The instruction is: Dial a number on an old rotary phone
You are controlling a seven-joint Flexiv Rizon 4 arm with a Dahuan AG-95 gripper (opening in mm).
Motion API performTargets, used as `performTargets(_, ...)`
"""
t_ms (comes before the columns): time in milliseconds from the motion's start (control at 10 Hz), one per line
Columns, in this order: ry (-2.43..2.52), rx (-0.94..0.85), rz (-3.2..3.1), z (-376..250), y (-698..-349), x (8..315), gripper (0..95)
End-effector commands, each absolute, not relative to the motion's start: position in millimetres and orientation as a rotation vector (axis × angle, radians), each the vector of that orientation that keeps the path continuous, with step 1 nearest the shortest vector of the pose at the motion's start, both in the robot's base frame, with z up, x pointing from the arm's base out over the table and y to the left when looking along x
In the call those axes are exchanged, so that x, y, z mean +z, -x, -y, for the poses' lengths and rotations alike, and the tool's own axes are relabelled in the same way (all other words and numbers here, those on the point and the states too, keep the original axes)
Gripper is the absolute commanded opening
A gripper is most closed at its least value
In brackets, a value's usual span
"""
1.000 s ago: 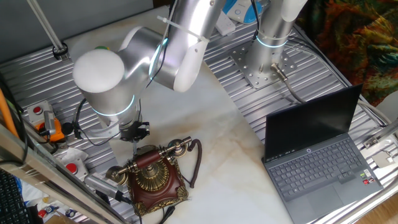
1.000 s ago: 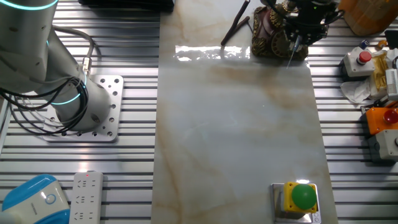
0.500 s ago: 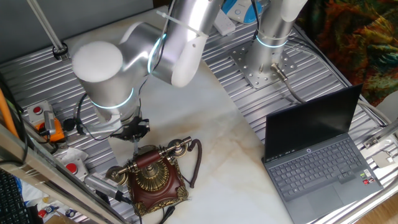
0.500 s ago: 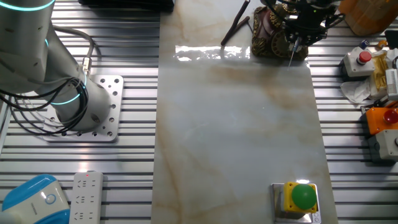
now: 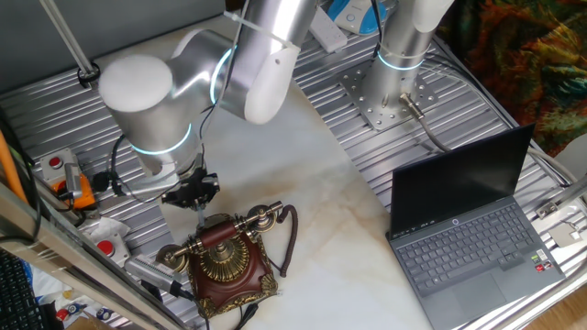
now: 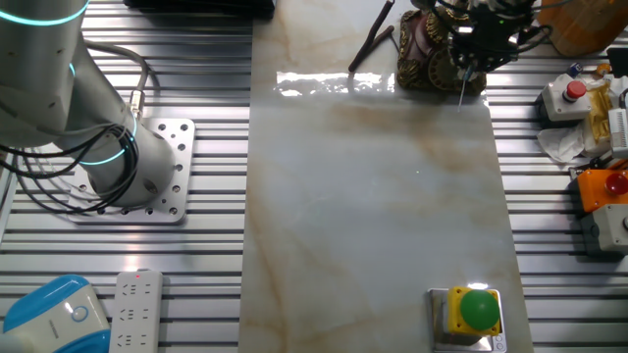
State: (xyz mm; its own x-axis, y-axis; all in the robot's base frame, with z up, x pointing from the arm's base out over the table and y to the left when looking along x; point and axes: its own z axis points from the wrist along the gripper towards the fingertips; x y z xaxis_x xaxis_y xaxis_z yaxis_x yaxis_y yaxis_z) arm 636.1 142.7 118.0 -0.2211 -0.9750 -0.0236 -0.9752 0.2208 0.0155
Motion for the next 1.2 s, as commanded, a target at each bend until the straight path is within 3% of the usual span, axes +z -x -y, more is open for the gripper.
performTargets(100,1.954,0.048,-2.444,-143.3,-637.7,118.0,0.0)
performTargets(1200,2.032,0.042,-2.375,-143.3,-637.7,118.0,0.0)
